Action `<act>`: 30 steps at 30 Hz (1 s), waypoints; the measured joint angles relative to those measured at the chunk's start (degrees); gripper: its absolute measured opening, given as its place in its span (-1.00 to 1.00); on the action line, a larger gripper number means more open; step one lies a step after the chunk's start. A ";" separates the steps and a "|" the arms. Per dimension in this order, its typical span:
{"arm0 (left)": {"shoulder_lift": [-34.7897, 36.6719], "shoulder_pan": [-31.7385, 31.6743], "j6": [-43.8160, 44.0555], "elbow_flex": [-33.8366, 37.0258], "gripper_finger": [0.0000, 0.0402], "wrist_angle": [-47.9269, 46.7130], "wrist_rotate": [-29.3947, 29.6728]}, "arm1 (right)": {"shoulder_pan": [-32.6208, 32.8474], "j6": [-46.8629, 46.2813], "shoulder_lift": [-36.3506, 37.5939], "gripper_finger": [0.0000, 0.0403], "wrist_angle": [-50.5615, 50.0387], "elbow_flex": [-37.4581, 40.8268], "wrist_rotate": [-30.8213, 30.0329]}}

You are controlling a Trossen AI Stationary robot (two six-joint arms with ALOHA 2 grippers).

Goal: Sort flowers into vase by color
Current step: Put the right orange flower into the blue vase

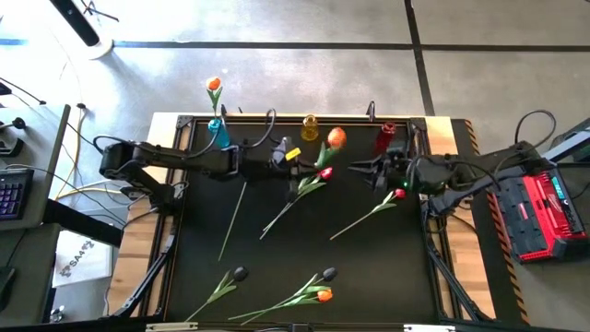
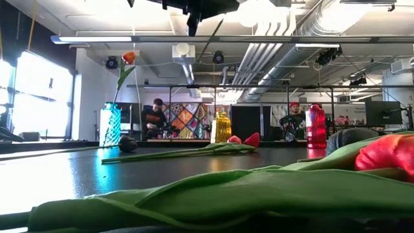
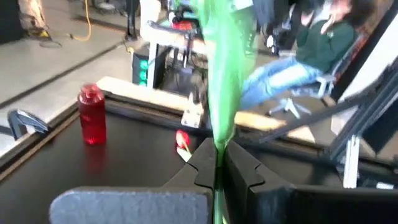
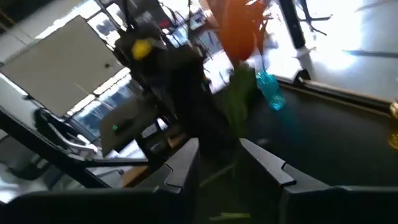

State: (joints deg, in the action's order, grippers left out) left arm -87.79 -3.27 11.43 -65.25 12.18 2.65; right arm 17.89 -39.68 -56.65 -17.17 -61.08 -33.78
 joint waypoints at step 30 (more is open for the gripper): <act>0.66 -2.55 11.87 17.47 -1.00 32.61 -8.61 | 5.74 -1.62 -12.73 -0.52 -3.48 0.02 -1.53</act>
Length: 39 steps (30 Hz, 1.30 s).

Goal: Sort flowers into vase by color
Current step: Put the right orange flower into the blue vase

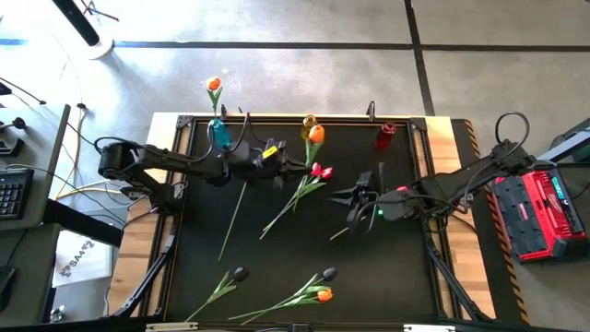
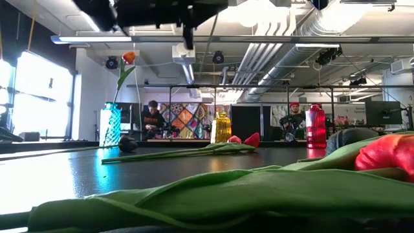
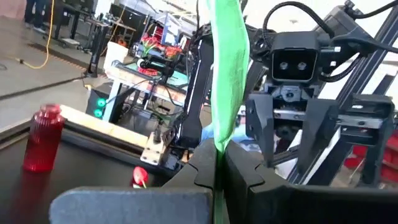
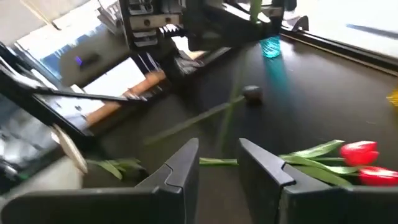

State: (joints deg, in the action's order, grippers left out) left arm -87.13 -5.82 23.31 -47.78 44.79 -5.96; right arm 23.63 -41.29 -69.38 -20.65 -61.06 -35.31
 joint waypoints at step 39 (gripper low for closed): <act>38.39 -22.95 -22.05 17.15 -1.00 -13.82 18.38 | -3.78 -6.57 -8.59 -0.52 -7.73 0.02 8.55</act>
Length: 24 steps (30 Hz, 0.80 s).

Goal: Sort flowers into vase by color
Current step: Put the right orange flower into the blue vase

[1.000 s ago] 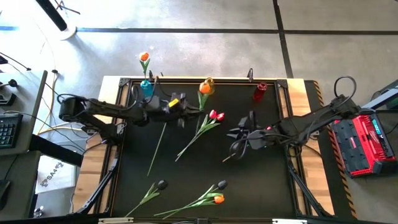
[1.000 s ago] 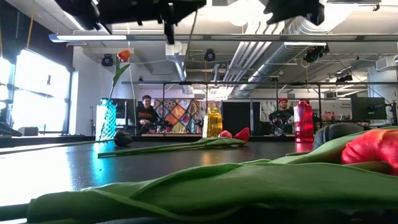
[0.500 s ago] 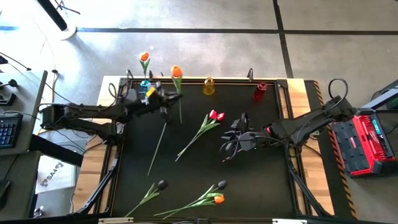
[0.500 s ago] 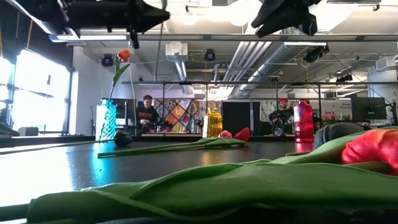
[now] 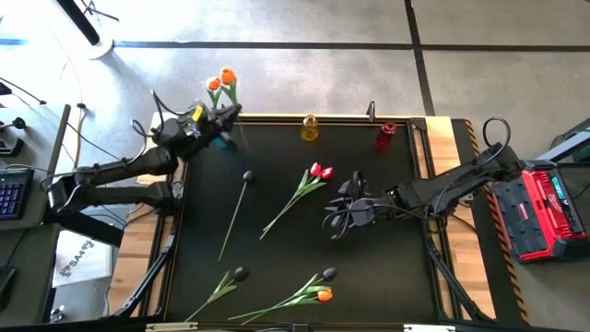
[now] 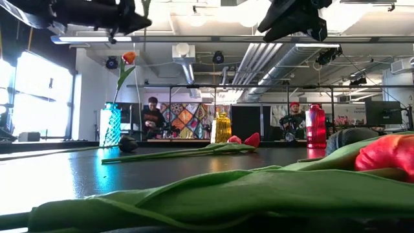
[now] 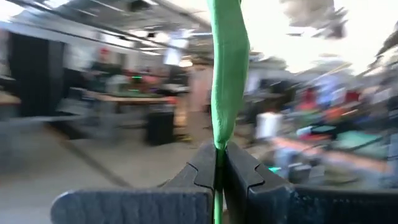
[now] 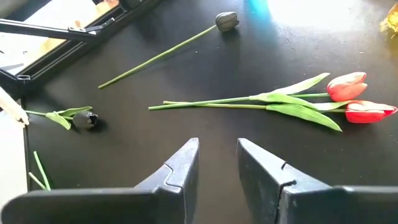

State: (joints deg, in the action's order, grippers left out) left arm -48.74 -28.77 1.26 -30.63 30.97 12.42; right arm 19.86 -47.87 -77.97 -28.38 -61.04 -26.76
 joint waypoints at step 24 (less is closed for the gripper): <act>4.11 -24.83 -3.16 -0.02 -1.00 -6.17 3.62 | -2.33 1.82 0.00 -0.52 0.00 0.00 0.77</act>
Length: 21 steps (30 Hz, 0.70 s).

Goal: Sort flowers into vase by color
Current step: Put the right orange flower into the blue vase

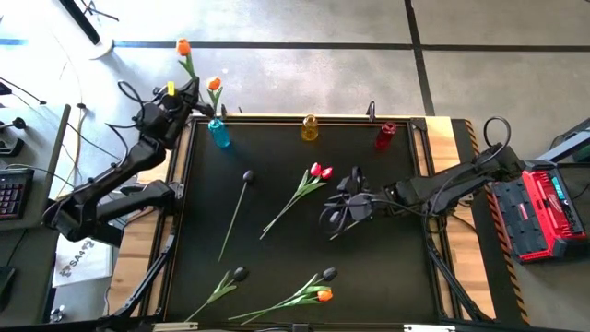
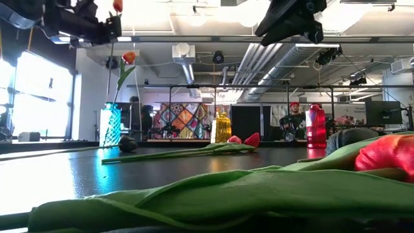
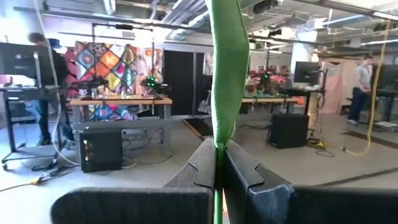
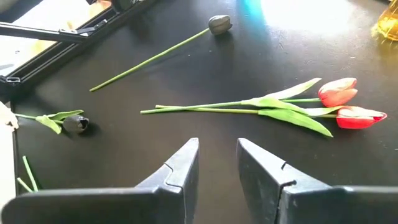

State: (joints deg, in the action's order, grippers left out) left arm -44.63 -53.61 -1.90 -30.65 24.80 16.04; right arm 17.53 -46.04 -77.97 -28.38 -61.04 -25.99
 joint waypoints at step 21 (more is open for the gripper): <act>-9.00 -2.75 3.97 -0.02 -0.98 -1.02 -1.78 | 0.12 -0.11 0.02 -0.52 0.00 0.00 0.73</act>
State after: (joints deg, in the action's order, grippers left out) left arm -53.63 -56.36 2.06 -30.68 23.78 14.26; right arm 17.65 -46.15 -77.95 -28.38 -61.04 -25.26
